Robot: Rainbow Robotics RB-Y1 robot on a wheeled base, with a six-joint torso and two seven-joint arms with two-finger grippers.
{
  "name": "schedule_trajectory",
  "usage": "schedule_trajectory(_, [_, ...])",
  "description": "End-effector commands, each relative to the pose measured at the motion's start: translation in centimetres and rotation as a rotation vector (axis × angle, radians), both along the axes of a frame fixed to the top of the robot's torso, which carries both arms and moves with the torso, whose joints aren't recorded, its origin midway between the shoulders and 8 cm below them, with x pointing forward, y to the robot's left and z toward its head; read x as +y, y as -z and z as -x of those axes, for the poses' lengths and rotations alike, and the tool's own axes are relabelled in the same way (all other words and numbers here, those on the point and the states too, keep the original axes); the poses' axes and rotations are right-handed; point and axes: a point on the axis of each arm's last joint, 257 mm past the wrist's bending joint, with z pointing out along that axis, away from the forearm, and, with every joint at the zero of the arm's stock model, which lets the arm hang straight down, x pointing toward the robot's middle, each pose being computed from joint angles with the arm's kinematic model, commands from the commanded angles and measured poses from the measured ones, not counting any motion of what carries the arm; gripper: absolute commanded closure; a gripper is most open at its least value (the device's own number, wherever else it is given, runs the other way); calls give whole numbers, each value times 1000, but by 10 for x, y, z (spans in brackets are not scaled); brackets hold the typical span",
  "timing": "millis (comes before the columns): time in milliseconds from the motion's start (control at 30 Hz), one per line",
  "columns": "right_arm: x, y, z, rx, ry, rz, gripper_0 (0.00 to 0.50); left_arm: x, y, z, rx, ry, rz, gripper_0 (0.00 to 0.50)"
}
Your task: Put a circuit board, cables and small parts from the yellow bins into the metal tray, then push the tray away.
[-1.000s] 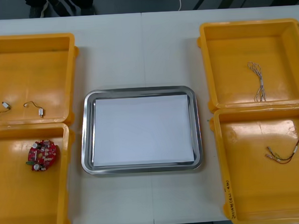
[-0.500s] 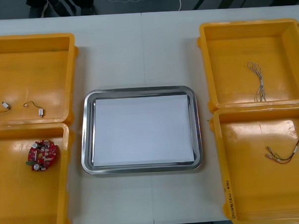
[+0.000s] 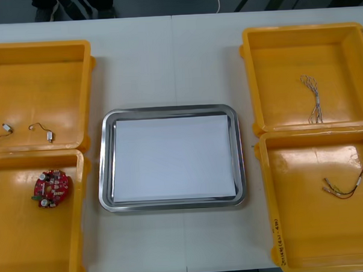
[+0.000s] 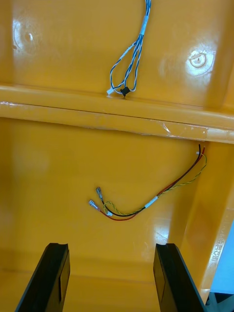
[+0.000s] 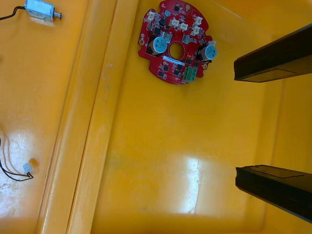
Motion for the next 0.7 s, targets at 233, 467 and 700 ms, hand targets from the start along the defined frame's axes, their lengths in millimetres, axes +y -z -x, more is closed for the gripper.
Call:
schedule_trajectory(233, [-11, -12, 2, -28, 44, 18, 0, 13, -9, 6, 10, 97, -90, 0])
schedule_trajectory(467, [-11, -12, 2, -28, 44, 18, 0, 13, -9, 6, 10, 97, -90, 0])
schedule_trajectory(700, [-11, -12, 2, -28, 44, 18, 0, 13, -9, 6, 10, 97, -90, 0])
